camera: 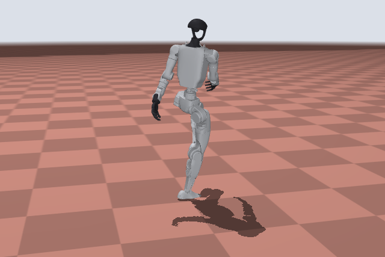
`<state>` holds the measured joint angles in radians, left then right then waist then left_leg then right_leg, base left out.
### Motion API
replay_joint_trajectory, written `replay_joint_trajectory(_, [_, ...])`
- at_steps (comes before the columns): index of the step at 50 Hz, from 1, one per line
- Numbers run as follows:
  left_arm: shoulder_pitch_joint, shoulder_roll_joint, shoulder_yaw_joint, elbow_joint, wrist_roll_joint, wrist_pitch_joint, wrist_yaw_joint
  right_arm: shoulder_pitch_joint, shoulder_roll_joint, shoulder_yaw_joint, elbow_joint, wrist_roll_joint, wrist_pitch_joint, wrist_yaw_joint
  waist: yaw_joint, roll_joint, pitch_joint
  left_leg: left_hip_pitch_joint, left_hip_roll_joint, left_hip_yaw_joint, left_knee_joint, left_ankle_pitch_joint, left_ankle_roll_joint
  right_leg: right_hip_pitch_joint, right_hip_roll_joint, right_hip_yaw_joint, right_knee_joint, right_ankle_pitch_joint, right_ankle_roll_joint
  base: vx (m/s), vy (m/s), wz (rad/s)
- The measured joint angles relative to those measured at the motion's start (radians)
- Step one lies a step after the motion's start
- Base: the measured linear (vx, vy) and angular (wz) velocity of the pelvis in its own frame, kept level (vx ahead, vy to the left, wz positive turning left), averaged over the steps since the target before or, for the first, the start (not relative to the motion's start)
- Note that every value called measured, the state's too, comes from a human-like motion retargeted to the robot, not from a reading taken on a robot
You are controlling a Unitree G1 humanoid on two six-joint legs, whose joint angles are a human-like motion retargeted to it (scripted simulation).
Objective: In place motions
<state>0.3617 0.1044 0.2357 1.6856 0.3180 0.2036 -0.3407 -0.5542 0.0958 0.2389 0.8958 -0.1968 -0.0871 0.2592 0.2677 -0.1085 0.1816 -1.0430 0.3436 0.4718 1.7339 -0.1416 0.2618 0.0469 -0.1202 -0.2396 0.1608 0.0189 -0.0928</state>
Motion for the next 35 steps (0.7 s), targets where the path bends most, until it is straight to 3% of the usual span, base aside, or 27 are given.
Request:
replay_joint_trajectory(6, [-0.010, -0.007, 0.025, -0.009, 0.000, 0.005, -0.009, 0.022, -0.012, 0.008, 0.016, -0.018, -0.013, -0.003, -0.022, 0.032, -0.046, 0.072, -0.002, -0.018, -0.043, -0.008, -0.001, 0.010, 0.020, -0.016, -0.010, -0.011, 0.012, 0.08, 0.08, 0.38])
replay_joint_trajectory(10, [-0.061, -0.022, 0.027, -0.072, -0.053, -0.004, 0.004, 0.117, -0.014, 0.032, 0.102, -0.049, 0.000, -0.009, -0.101, 0.062, -0.123, 0.268, -0.067, -0.036, -0.234, 0.000, -0.002, 0.009, 0.025, -0.077, -0.040, -0.015, 0.052, 0.04, 0.17, 0.90])
replay_joint_trajectory(13, [-0.111, -0.031, 0.016, -0.128, -0.098, -0.015, 0.038, 0.216, -0.022, 0.030, 0.174, -0.063, 0.028, 0.009, -0.183, 0.076, -0.181, 0.465, -0.194, -0.052, -0.512, 0.013, -0.014, 0.009, 0.009, -0.155, -0.056, -0.021, 0.081, 0.03, 0.15, 1.09])
replay_joint_trajectory(17, [-0.185, -0.036, -0.003, -0.199, -0.170, -0.038, 0.135, 0.368, -0.041, -0.018, 0.283, -0.099, 0.095, 0.017, -0.222, 0.095, -0.230, 0.831, -0.412, -0.144, -1.188, 0.105, -0.104, 0.015, 0.020, -0.186, -0.054, -0.045, 0.093, 0.05, 0.12, 0.27])
replay_joint_trajectory(18, [-0.204, -0.035, -0.005, -0.220, -0.181, -0.039, 0.157, 0.398, -0.046, -0.037, 0.314, -0.107, 0.108, 0.021, -0.228, 0.118, -0.242, 0.924, -0.436, -0.163, -1.367, 0.003, -0.143, 0.013, 0.049, -0.195, -0.052, -0.053, 0.091, -0.02, 0.12, 0.28])
replay_joint_trajectory(20, [-0.236, -0.044, -0.012, -0.261, -0.206, -0.044, 0.188, 0.453, -0.057, -0.079, 0.392, -0.110, 0.130, 0.015, -0.271, 0.153, -0.284, 1.062, -0.456, -0.041, -1.605, -0.124, -0.105, 0.009, 0.083, -0.233, -0.060, -0.065, 0.098, 0.01, 0.10, 0.98])
replay_joint_trajectory(22, [-0.266, -0.057, -0.024, -0.283, -0.233, -0.060, 0.184, 0.483, -0.063, -0.100, 0.478, -0.086, 0.144, -0.002, -0.360, 0.182, -0.353, 1.042, -0.442, -0.165, -1.721, -0.009, -0.145, -0.023, 0.091, -0.296, -0.073, -0.069, 0.110, -0.07, 0.18, 1.52])
replay_joint_trajectory(23, [-0.291, -0.060, -0.032, -0.288, -0.243, -0.071, 0.172, 0.490, -0.062, -0.102, 0.505, -0.063, 0.159, -0.010, -0.377, 0.187, -0.378, 1.018, -0.422, -0.144, -1.740, 0.023, -0.168, -0.048, 0.090, -0.304, -0.081, -0.064, 0.115, -0.23, 0.17, 0.82])
replay_joint_trajectory(25, [-0.344, -0.053, -0.072, -0.295, -0.243, -0.096, 0.151, 0.501, -0.062, -0.117, 0.504, -0.018, 0.165, -0.024, -0.369, 0.183, -0.372, 0.990, -0.428, -0.137, -1.741, 0.027, -0.165, -0.068, 0.079, -0.306, -0.088, -0.056, 0.129, -0.30, 0.20, 0.36])
replay_joint_trajectory(28, [-0.397, -0.015, -0.175, -0.320, -0.196, -0.137, 0.126, 0.482, -0.068, -0.115, 0.436, 0.022, 0.109, -0.048, -0.314, 0.153, -0.302, 0.984, -0.470, -0.136, -1.708, -0.003, -0.117, -0.044, 0.058, -0.318, -0.104, -0.036, 0.139, -0.22, 0.25, -0.21])
replay_joint_trajectory(30, [-0.411, 0.008, -0.204, -0.320, -0.161, -0.145, 0.135, 0.434, -0.063, -0.079, 0.403, 0.004, 0.104, -0.071, -0.287, 0.137, -0.279, 0.974, -0.472, -0.111, -1.694, -0.012, -0.118, -0.048, 0.046, -0.305, -0.115, -0.022, 0.149, -0.23, 0.21, -0.89])
replay_joint_trajectory(35, [-0.331, -0.002, -0.123, -0.207, -0.153, -0.107, 0.154, 0.362, -0.012, -0.016, 0.296, -0.090, 0.140, 0.035, -0.313, 0.133, -0.281, 1.003, -0.480, -0.082, -1.733, -0.025, -0.109, -0.066, 0.048, -0.270, -0.110, -0.010, 0.155, -0.12, 0.04, -0.46])
